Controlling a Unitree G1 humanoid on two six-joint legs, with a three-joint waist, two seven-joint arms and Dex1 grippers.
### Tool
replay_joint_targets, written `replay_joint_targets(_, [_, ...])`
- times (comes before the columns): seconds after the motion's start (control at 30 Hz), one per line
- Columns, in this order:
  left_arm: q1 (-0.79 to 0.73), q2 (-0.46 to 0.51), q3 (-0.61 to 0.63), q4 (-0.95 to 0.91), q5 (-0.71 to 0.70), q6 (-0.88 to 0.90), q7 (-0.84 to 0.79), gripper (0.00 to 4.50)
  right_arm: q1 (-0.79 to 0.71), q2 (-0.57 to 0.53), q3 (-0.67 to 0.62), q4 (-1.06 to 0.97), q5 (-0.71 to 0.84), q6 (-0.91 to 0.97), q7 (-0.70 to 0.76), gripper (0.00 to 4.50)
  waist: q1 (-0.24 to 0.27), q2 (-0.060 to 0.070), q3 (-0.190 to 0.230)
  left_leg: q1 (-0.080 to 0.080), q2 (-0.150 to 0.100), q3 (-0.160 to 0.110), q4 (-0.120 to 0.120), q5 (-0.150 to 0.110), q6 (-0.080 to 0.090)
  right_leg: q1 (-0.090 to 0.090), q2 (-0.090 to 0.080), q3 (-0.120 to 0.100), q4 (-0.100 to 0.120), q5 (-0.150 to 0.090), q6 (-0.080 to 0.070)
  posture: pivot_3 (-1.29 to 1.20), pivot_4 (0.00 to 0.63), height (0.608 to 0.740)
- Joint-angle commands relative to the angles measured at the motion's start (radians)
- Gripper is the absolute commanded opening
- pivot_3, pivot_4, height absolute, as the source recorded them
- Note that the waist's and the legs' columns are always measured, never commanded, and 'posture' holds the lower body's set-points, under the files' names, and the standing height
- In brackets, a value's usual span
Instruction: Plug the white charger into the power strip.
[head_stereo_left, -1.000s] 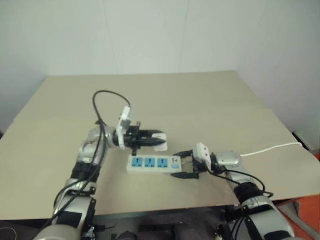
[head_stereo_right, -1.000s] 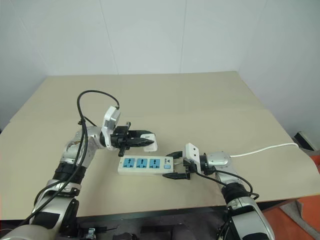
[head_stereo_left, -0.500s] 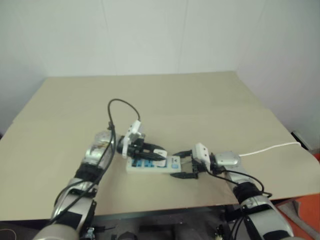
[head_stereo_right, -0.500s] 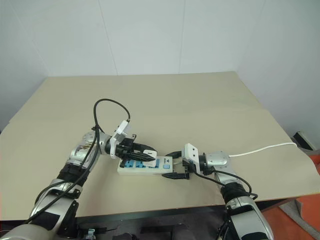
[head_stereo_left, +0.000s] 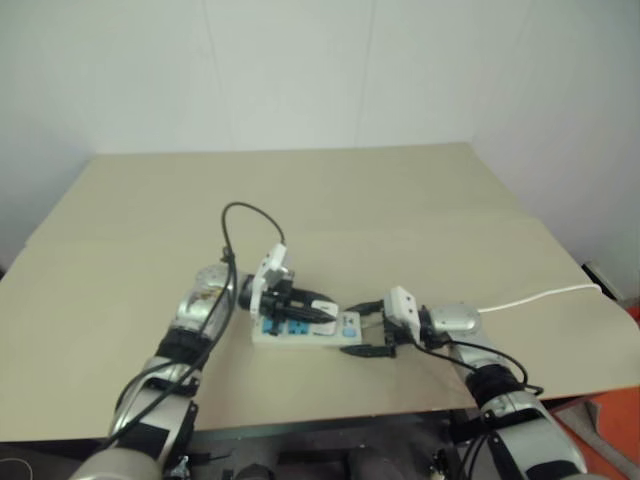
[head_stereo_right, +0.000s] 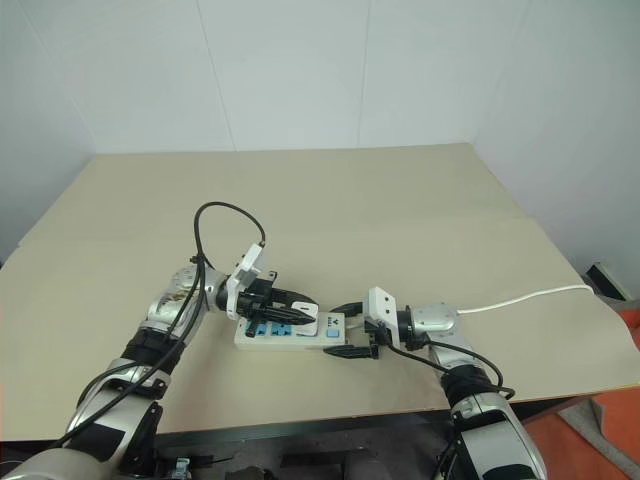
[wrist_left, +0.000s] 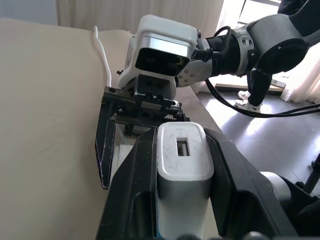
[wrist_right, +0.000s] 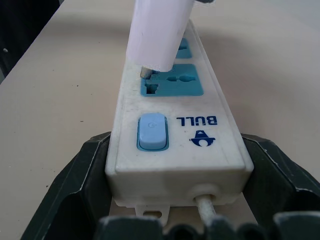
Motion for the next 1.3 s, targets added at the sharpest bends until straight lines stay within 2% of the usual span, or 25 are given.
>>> replay_joint_targets(0.03, [-0.019, 0.01, 0.0, -0.004, 0.007, -0.005, -0.009, 1.02, 0.022, 0.009, 0.042, 0.038, -0.069, -0.001, -0.033, 3.39, 0.0, 0.0, 0.0, 0.0, 0.0, 0.0, 0.0, 0.0, 0.0, 0.0, 0.0, 0.0, 0.0, 0.0, 0.001, 0.0, 0.15, 0.74])
replay_joint_targets(0.47, [-0.005, -0.021, 0.005, 0.065, 0.038, -0.114, 0.024, 1.02, 0.017, 0.016, 0.043, 0.055, -0.074, -0.009, -0.04, 3.39, -0.001, 0.0, 0.0, 0.012, 0.0, 0.0, -0.002, 0.0, 0.0, 0.013, 0.0, 0.0, -0.003, -0.003, 0.004, 0.0, 0.15, 0.74])
replay_joint_targets(1.3, [0.099, 0.0, -0.008, 0.122, 0.071, -0.222, 0.013, 1.02, 0.01, 0.014, 0.043, 0.068, -0.086, -0.027, -0.034, 3.39, -0.02, 0.0, -0.002, 0.012, 0.0, 0.0, -0.004, 0.0, 0.0, 0.014, 0.0, 0.0, -0.007, -0.003, 0.004, 0.0, 0.15, 0.74])
